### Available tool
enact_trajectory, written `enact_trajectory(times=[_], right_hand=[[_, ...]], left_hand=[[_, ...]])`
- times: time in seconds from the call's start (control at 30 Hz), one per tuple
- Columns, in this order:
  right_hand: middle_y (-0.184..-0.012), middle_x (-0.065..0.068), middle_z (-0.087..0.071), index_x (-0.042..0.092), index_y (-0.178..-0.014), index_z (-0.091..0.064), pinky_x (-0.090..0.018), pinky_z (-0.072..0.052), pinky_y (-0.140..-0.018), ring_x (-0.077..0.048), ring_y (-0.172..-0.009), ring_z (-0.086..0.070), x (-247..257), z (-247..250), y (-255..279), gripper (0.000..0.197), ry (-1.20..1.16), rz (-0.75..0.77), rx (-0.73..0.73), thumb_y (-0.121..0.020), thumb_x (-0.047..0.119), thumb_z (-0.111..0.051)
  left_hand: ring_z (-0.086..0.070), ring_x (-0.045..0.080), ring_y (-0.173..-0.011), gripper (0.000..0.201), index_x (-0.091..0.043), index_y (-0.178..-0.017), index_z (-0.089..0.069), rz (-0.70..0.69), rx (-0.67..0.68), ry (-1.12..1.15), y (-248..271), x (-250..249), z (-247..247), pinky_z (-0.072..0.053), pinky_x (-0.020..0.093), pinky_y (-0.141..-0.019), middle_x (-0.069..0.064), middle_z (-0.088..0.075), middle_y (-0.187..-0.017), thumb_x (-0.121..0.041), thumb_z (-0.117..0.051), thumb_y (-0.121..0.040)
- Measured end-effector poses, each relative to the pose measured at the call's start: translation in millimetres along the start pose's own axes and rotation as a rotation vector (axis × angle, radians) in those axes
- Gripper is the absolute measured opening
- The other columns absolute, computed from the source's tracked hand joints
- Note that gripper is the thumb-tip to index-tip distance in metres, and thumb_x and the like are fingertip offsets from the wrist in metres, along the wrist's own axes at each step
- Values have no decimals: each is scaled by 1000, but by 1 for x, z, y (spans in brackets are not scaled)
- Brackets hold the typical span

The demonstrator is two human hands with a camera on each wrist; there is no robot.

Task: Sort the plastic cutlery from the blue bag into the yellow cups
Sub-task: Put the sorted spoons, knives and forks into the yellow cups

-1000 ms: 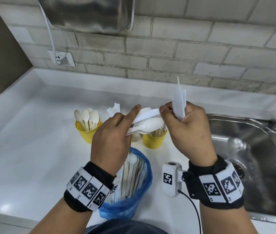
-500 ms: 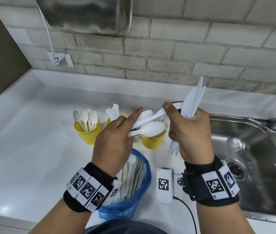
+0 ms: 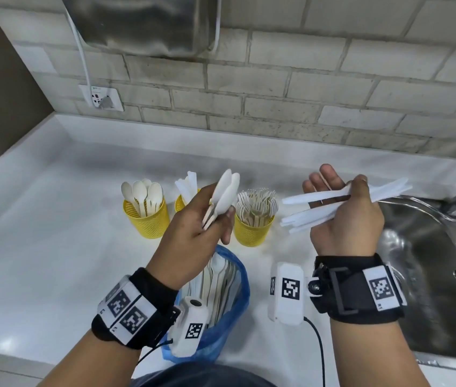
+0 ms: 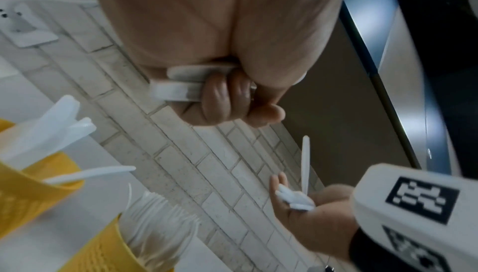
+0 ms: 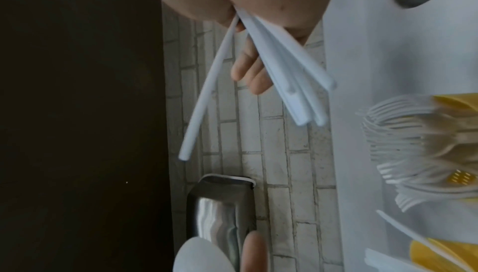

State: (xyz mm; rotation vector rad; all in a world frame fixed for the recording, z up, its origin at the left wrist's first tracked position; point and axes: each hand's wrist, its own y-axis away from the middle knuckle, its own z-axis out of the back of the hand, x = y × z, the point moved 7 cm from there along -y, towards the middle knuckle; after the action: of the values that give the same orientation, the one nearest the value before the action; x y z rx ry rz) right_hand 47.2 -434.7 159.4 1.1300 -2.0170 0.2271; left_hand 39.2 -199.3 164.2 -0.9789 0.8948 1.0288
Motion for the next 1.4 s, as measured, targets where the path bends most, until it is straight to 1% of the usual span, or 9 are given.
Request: enact_trajectory(times=[0.1,0.23,0.37,0.53,0.73,0.83,0.97,1.13,1.4], right_hand=[[-73,-9,-70,2,-111,-49,-39,-59,-63,-28,-65,-71,3,-2,3,28,-43,61,3,-111,29,-43],[-57,-2,-35,12,-101,-43,-27,-37,-44,-20,-43,-35,18,-15,13,23,142,311,104,-108,33,-50],[-53,1,-38,3,-80,-49,-25,-33,-43,-17,-40,-35,9,-41,35,49,450,399,476,-98,47,-61],[-61,18,-61,11,-90,-70,-16,-44,-56,-1,-53,-55,-15,-60,63,18,723,354,808,-94,28,-68],[-61,6,-55,13,-103,-71,-17,-40,-50,-5,-48,-45,-32,-57,57,16,750,200,762,-91,23,-76],[-54,9,-53,16,-95,-71,-19,-36,-45,-8,-42,-41,-40,-56,59,13,680,79,817,-90,27,-73],[-49,3,-46,16,-90,-71,-22,-26,-42,-13,-37,-29,-43,-56,64,9,571,-37,856,-88,24,-71],[-49,-7,-35,14,-94,-70,-23,-23,-41,-13,-36,-23,-48,-54,63,13,451,-142,902,-89,25,-72],[-49,-4,-35,21,-89,-71,-22,-25,-42,-14,-38,-22,-50,-55,62,9,463,-137,889,-95,19,-64]], left_hand=[[-45,7,-53,8,-21,-102,-58,64,82,174,2,-3,-5,-40,15,-56,-5,-51,-59,-29,-59,-102],[-41,6,-51,71,-11,-129,-53,97,141,319,5,3,-9,-36,22,-49,-7,-48,-61,-64,-68,-83],[-30,8,-46,78,-10,-94,-51,127,196,467,3,4,-11,-25,21,-47,0,-47,-62,-84,-59,-75],[-26,9,-45,68,-19,-91,-53,149,220,540,3,4,-11,-24,20,-47,4,-45,-62,-84,-58,-76],[-26,13,-45,52,-34,-100,-63,155,237,518,7,2,-8,-25,21,-45,10,-37,-58,-82,-59,-78],[-26,14,-41,65,-27,-101,-64,179,247,537,8,3,-9,-28,20,-42,10,-39,-56,-86,-54,-76],[-26,14,-34,80,-17,-75,-62,261,273,579,9,4,-11,-31,20,-42,5,-43,-50,-93,-36,-75],[-32,20,-32,56,-26,-98,-65,237,177,527,7,-3,-6,-34,22,-42,10,-45,-51,-70,-32,-92],[-43,23,-33,77,-5,-99,-67,247,102,466,6,-1,-1,-39,25,-40,17,-55,-56,-70,-26,-89]])
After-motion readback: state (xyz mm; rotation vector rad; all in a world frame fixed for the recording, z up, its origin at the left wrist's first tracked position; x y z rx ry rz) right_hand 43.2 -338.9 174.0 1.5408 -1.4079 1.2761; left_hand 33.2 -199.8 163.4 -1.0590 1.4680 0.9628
